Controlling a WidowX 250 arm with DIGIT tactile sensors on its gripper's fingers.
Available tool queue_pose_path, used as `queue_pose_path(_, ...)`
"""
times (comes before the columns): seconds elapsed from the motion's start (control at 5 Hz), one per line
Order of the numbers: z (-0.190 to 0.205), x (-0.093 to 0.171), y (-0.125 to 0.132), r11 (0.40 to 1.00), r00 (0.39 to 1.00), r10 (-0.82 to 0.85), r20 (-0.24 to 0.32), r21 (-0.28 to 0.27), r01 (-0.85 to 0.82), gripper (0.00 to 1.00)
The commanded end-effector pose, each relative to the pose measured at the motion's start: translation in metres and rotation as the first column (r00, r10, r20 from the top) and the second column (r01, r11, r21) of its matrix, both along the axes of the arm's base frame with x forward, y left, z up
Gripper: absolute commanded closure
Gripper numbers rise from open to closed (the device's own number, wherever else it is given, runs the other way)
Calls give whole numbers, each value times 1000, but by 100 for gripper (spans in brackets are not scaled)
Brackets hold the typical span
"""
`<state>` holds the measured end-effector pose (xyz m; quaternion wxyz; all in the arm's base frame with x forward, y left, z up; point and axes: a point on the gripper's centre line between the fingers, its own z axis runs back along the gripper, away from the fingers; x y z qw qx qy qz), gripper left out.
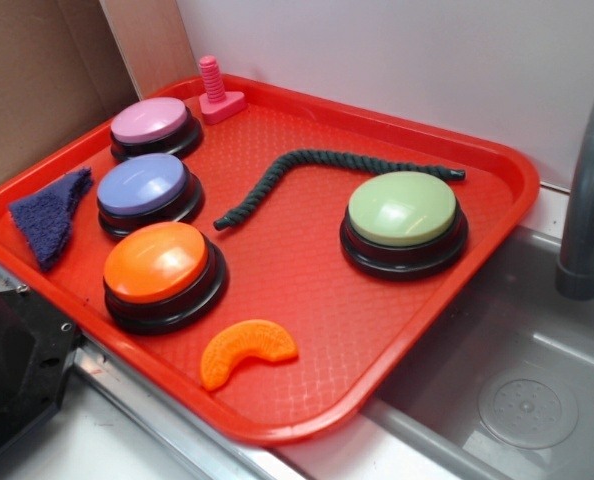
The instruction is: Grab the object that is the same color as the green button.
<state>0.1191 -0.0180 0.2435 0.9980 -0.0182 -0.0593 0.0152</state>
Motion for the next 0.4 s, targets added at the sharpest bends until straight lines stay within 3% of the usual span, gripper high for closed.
queue_pose_path(0.0, 0, 0, 0, 1000, 1000, 0, 0, 0, 0, 0)
queue_pose_path(0.2, 0, 23, 4, 1000, 1000, 13, -12, -11, -13, 0)
